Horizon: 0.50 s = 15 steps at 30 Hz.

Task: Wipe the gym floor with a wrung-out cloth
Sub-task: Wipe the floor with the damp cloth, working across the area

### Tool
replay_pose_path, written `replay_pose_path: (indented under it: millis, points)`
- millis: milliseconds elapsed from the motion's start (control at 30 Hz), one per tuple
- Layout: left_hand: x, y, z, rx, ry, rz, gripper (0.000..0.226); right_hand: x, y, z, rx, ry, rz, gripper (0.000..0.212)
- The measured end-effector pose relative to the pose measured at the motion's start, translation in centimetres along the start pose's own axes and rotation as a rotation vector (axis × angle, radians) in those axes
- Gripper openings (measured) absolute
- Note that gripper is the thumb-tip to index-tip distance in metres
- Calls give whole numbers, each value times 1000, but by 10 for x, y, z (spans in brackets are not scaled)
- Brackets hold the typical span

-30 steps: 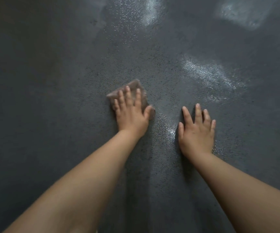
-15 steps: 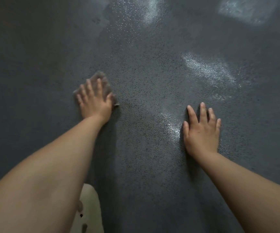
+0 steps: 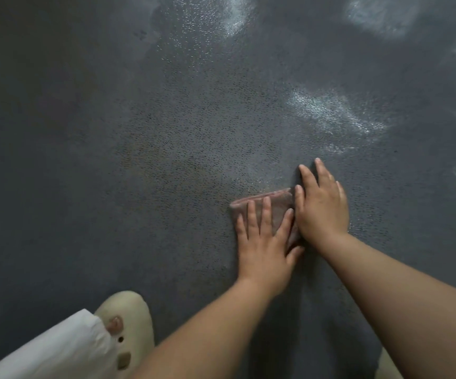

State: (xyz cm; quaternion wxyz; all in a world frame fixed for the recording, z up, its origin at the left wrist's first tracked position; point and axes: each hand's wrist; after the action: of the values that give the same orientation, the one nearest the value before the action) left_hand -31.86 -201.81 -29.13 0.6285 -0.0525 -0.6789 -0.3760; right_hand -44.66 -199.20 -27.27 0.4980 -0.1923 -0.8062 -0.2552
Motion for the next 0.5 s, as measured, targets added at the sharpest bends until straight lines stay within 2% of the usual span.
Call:
replay_pose_path:
  millis: [133,167,233,333,500]
  points:
    - [10,-32,-28,-256,-142,108,67,-1,-1,-3,-1,-9,4,48]
    - [16,-44,-33,-279,-179,159,67,-2,0,-5,-4,-7,-6,48]
    - [31,-71,-42,-268,-265,152,68,-4,1,-7,-10,21,-49,50]
    - [55,-105,-67,12,-217,106,69,-3,2,-7,-19,73,-91,52]
    - [65,-108,-149,477,62,130,67,-1,1,-8,-39,76,-104,51]
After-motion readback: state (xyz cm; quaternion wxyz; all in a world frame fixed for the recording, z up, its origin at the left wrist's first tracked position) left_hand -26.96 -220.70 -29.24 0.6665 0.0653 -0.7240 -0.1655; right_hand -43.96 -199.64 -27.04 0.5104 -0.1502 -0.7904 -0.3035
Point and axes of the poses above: each hand's wrist, its own y-axis away from the middle knuckle, its own x-axis out of the back of the hand, z = x × y, and after that the axes turned 15 degrees about x, right-handed
